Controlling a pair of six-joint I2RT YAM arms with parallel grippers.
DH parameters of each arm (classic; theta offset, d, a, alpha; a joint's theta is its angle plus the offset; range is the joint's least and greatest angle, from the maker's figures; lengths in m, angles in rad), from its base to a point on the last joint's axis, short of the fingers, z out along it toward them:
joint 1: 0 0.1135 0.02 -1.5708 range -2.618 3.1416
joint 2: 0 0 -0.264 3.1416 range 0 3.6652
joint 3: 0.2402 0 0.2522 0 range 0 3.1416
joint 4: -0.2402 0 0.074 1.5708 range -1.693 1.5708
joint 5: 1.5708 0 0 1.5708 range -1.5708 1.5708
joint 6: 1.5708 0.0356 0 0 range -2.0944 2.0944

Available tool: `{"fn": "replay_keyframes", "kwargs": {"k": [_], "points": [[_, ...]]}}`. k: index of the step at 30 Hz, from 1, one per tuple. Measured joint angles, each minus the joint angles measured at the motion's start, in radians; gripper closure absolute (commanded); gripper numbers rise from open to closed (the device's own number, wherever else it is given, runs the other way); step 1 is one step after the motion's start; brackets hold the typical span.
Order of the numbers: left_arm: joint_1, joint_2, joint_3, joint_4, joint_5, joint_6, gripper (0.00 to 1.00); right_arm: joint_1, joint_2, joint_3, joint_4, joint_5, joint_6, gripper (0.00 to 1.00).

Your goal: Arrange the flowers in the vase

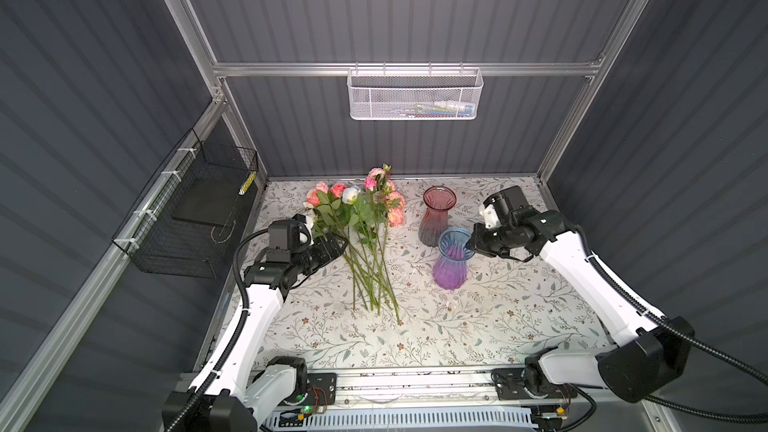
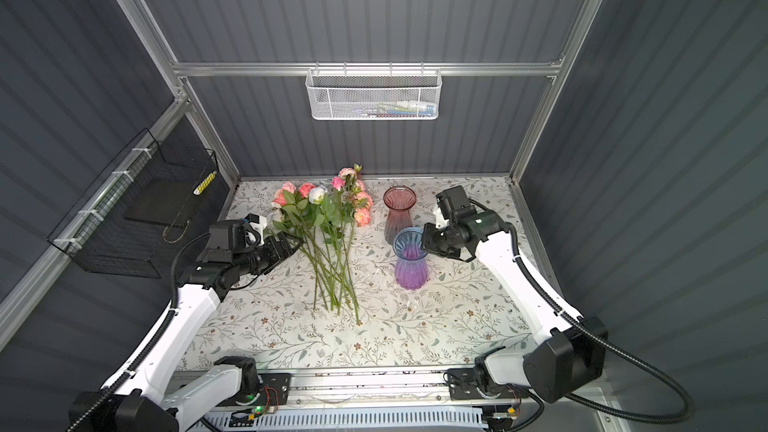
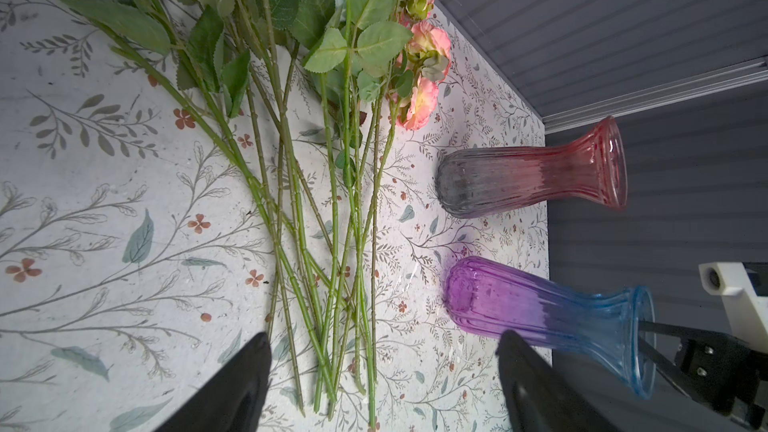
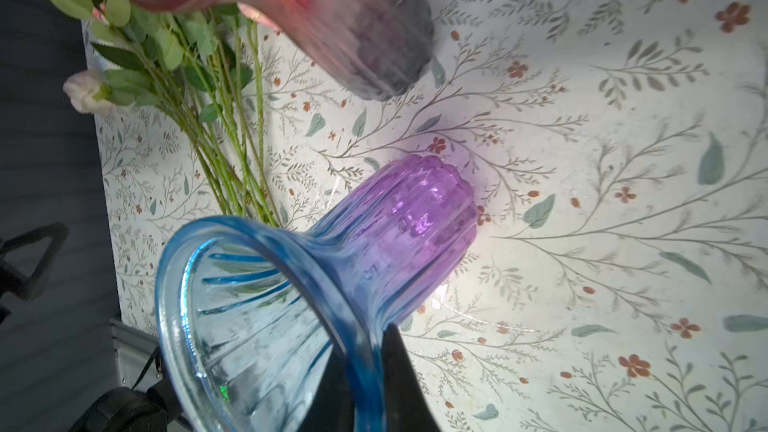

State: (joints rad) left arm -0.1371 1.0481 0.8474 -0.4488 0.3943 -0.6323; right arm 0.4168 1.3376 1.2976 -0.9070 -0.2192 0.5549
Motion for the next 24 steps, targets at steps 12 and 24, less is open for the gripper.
{"fn": "replay_keyframes", "kwargs": {"k": [12, 24], "points": [[-0.156, 0.122, 0.058, 0.001, -0.023, -0.001, 0.16, 0.116, 0.024, -0.001, 0.04, -0.001, 0.033, 0.75], [-0.189, 0.218, 0.124, 0.021, -0.063, -0.002, 0.28, 0.116, 0.027, 0.041, 0.051, 0.026, 0.02, 0.54]]}}
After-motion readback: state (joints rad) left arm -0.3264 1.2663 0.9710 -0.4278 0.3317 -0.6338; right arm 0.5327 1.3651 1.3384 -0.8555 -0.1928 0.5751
